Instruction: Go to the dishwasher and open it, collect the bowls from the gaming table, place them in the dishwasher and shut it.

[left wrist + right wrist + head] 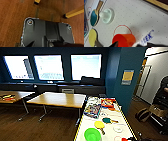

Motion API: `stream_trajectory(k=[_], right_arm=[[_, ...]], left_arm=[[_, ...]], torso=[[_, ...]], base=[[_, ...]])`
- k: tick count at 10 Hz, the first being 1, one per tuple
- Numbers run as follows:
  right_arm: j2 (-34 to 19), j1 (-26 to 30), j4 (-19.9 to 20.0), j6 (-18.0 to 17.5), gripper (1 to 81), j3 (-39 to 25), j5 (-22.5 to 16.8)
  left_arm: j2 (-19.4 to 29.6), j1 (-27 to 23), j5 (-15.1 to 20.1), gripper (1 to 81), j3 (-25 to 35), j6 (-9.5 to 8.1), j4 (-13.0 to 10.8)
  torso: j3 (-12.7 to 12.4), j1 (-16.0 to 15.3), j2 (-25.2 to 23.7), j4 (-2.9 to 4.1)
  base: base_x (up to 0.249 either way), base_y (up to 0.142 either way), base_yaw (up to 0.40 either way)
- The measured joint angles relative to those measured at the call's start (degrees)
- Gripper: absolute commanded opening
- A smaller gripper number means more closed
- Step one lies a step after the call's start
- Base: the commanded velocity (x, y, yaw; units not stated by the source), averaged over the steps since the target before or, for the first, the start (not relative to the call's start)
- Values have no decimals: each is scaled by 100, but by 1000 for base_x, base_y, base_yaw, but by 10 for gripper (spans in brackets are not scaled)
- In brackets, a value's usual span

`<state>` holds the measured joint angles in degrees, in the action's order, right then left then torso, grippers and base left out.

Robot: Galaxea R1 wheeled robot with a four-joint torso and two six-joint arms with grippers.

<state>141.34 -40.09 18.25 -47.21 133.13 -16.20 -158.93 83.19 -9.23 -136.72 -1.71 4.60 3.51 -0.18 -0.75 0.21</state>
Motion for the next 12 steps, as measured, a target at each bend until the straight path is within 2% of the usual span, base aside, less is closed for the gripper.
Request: stream_trajectory(k=[5, 9, 12], right_arm=[[23, -87, 2, 0, 811, 11, 17], [345, -91, 2, 0, 811, 223, 27], [400, -185, 2, 0, 811, 282, 59]], left_arm=[[-15, 0, 2, 811, 0, 0, -2], [-13, 0, 0, 811, -11, 0, 0], [-13, -4, 2, 811, -11, 0, 0]], torso=[[0, 0, 0, 0], [0, 0, 0, 0], [0, 0, 0, 0]], base=[[0, 0, 0], [0, 0, 0], [0, 0, 0]])
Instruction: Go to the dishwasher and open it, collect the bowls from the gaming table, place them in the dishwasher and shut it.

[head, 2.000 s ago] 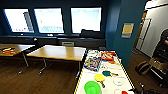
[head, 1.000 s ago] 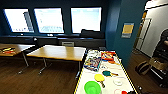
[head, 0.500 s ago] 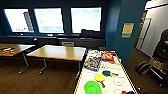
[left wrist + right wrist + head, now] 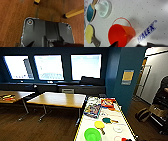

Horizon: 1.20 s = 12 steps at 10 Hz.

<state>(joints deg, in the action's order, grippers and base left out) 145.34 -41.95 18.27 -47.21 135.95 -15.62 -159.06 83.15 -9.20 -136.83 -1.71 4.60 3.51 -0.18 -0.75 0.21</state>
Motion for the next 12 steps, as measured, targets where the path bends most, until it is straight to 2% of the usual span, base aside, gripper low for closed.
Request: stream_trajectory(k=[7, 8, 11, 12], right_arm=[[133, -311, 29, -27, 811, 24, 473], [160, -363, 38, -39, 10, 24, 569], [266, -457, 99, -52, 10, 46, 929], [310, -553, 99, -55, 10, 57, 1267]], left_arm=[[-1, -16, 0, 811, -2, 0, 2], [0, -13, 0, 811, -5, 0, 2], [68, -16, 4, 811, -13, 0, 67], [66, -16, 4, 811, -18, 0, 77]], torso=[[0, 0, 0, 0], [0, 0, 0, 0], [0, 0, 0, 0], [0, 0, 0, 0]], base=[[0, 0, 0], [0, 0, 0], [0, 0, 0], [0, 0, 0]])
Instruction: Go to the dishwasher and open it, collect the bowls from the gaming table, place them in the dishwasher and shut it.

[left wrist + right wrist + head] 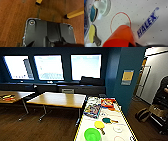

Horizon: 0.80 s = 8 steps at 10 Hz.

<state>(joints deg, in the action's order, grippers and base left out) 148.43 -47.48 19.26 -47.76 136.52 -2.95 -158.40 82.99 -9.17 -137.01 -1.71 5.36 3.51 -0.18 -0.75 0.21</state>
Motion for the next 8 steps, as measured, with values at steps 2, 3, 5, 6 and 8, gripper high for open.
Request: stream_trajectory(k=[2, 3, 5, 6, 8], right_arm=[[2, -39, 0, 2, 10, -74, 179], [-102, -28, -2, 5, 10, -251, 95], [-491, -28, -17, 2, 10, -931, -138], [-761, 10, -20, 2, 10, -1398, -156], [-1395, 250, -24, 2, 10, -2313, -151]], left_arm=[[0, 0, -1, 811, 2, 0, 0], [-6, 0, -1, 811, 2, 0, 0], [-66, -26, 5, 811, 2, 0, 0], [-116, -61, 10, 811, 2, 0, -2], [-144, -111, -4, 811, 7, 0, -2]], torso=[[0, 0, 0, 0], [0, 0, 0, 0], [0, 0, 0, 0], [0, 0, 0, 0], [0, -2, 0, 0]], base=[[0, 0, 0], [0, 0, 0], [0, 0, 0], [0, 0, 0], [0, 0, 0]])
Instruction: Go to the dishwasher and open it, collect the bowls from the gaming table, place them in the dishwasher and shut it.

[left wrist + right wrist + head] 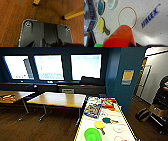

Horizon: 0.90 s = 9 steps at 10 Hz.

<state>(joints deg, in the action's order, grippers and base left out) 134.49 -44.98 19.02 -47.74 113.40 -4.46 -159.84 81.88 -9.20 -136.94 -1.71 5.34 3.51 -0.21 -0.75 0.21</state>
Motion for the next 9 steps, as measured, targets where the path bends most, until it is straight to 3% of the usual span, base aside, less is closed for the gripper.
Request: stream_trajectory(k=[5, 9], right_arm=[[-1604, 329, -30, 4, 10, -2013, -5], [-2810, 336, -94, 11, 10, -3049, 2]], left_arm=[[-27, -132, 17, 811, 166, 2, 0], [405, -418, 174, 811, 951, 2, 0]], torso=[[0, 0, 0, 0], [0, 0, 0, 0]], base=[[0, 0, 0], [0, 0, 0]])
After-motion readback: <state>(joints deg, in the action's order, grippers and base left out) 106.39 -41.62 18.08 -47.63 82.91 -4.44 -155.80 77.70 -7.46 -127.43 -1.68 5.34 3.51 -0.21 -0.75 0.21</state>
